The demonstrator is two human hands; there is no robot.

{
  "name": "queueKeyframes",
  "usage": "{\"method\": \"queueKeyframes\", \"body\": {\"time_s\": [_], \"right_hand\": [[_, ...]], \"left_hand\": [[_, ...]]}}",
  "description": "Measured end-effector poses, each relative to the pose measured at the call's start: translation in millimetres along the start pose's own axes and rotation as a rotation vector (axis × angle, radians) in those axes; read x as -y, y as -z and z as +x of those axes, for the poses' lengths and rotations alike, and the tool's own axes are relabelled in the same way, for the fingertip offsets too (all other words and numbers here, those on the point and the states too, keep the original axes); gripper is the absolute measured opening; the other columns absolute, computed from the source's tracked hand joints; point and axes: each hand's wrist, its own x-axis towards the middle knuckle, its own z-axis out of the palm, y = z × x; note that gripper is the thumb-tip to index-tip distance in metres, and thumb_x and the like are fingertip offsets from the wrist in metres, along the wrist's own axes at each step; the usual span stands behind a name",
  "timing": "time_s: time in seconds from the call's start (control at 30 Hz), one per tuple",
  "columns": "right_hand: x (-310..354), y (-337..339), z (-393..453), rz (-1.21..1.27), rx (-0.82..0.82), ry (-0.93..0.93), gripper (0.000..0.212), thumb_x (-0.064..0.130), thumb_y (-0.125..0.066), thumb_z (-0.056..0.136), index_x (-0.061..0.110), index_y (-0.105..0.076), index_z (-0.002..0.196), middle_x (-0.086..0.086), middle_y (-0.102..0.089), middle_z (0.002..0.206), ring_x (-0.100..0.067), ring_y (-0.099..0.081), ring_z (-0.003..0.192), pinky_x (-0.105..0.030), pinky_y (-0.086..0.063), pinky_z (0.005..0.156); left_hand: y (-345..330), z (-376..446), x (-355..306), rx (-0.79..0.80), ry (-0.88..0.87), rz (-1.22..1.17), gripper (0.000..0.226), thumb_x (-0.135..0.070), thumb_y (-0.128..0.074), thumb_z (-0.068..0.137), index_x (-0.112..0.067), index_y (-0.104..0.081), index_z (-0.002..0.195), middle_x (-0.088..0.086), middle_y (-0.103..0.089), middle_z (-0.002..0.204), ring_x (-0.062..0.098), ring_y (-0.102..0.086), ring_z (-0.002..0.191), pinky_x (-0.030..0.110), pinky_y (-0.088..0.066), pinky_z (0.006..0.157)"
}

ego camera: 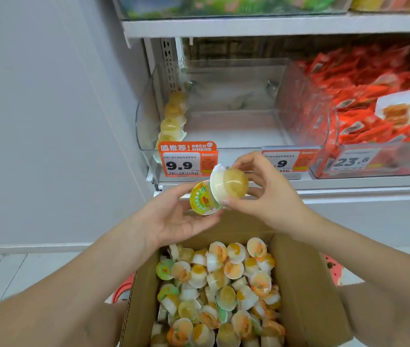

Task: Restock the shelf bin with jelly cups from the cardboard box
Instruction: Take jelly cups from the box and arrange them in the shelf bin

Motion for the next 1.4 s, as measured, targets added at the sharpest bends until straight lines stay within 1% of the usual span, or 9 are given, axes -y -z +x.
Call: {"method": "queueKeyframes", "body": {"time_s": [0.23, 0.43, 0.57, 0.67, 0.77, 0.93, 1.1, 1.3, 1.4], "right_hand": [[5, 2, 14, -0.020, -0.006, 0.086, 0.049, 0.007, -0.081, 0.070, 0.025, -0.051, 0.105, 0.009, -0.065, 0.107, -0.008, -0.061, 0.106, -0.029, -0.051, 0.093], [10, 7, 17, -0.001, 0.070, 0.059, 0.052, 0.006, -0.080, 0.072, 0.026, -0.052, 0.112, 0.010, -0.066, 0.109, -0.008, -0.062, 0.105, -0.025, -0.048, 0.095], [18, 15, 15, 0.011, 0.173, 0.060, 0.053, -0.001, -0.075, 0.076, 0.020, -0.056, 0.121, 0.005, -0.060, 0.119, -0.009, -0.061, 0.107, -0.022, -0.050, 0.092], [21, 15, 12, -0.002, 0.205, 0.055, 0.056, 0.000, -0.077, 0.074, 0.021, -0.056, 0.122, 0.003, -0.060, 0.120, -0.008, -0.061, 0.107, -0.021, -0.049, 0.093], [22, 13, 12, 0.006, 0.200, 0.052, 0.060, 0.002, -0.079, 0.072, 0.022, -0.056, 0.124, 0.005, -0.062, 0.117, -0.006, -0.062, 0.106, -0.019, -0.048, 0.094], [21, 16, 15, -0.047, 0.259, 0.036, 0.066, 0.010, -0.082, 0.068, 0.023, -0.054, 0.127, 0.007, -0.059, 0.126, -0.008, -0.059, 0.114, -0.027, -0.047, 0.100], [20, 14, 18, -0.078, 0.248, 0.023, 0.065, 0.018, -0.084, 0.065, 0.025, -0.057, 0.124, 0.008, -0.062, 0.122, -0.010, -0.059, 0.114, -0.036, -0.045, 0.103], [26, 14, 21, -0.100, 0.237, 0.005, 0.065, 0.036, -0.086, 0.052, 0.030, -0.062, 0.112, 0.012, -0.067, 0.106, -0.012, -0.063, 0.102, -0.035, -0.050, 0.095], [25, 10, 18, -0.094, 0.162, 0.019, 0.068, 0.040, -0.093, 0.047, 0.032, -0.063, 0.107, 0.012, -0.068, 0.103, -0.010, -0.065, 0.098, -0.028, -0.052, 0.091]], "left_hand": [[-19, 7, -1, 0.145, -0.070, -0.037, 0.071, -0.030, -0.072, 0.069, 0.008, -0.051, 0.126, 0.029, -0.064, 0.114, 0.033, -0.069, 0.096, 0.039, -0.059, 0.077], [-14, 1, -13, 0.196, -0.089, 0.061, 0.068, -0.034, -0.073, 0.073, 0.004, -0.054, 0.127, 0.029, -0.061, 0.119, 0.033, -0.069, 0.095, 0.037, -0.058, 0.079], [-12, -4, -14, 0.265, -0.113, 0.064, 0.079, -0.018, -0.091, 0.048, 0.002, -0.060, 0.118, 0.031, -0.060, 0.120, 0.038, -0.068, 0.097, 0.041, -0.060, 0.072], [-13, -5, -11, 0.303, -0.124, 0.047, 0.092, -0.007, -0.095, 0.036, 0.001, -0.059, 0.120, 0.031, -0.059, 0.122, 0.042, -0.064, 0.104, 0.046, -0.058, 0.077], [-18, -7, -7, 0.268, -0.150, 0.047, 0.079, -0.016, -0.086, 0.050, -0.003, -0.058, 0.123, 0.027, -0.061, 0.121, 0.039, -0.063, 0.106, 0.043, -0.057, 0.078], [-19, -13, -6, 0.266, -0.146, 0.093, 0.055, -0.024, -0.075, 0.068, -0.006, -0.061, 0.118, 0.026, -0.061, 0.121, 0.037, -0.067, 0.100, 0.039, -0.061, 0.066], [-16, -14, -8, 0.352, -0.149, 0.145, 0.059, -0.008, -0.095, 0.035, 0.000, -0.076, 0.090, 0.024, -0.069, 0.106, 0.033, -0.070, 0.091, 0.036, -0.061, 0.063], [-14, -15, -10, 0.378, -0.187, 0.263, 0.058, -0.017, -0.097, 0.032, -0.006, -0.078, 0.085, 0.019, -0.071, 0.100, 0.028, -0.072, 0.087, 0.034, -0.061, 0.067], [-15, -16, -14, 0.365, -0.207, 0.355, 0.057, -0.024, -0.096, 0.035, -0.008, -0.078, 0.086, 0.016, -0.072, 0.099, 0.023, -0.072, 0.086, 0.031, -0.060, 0.068]]}}
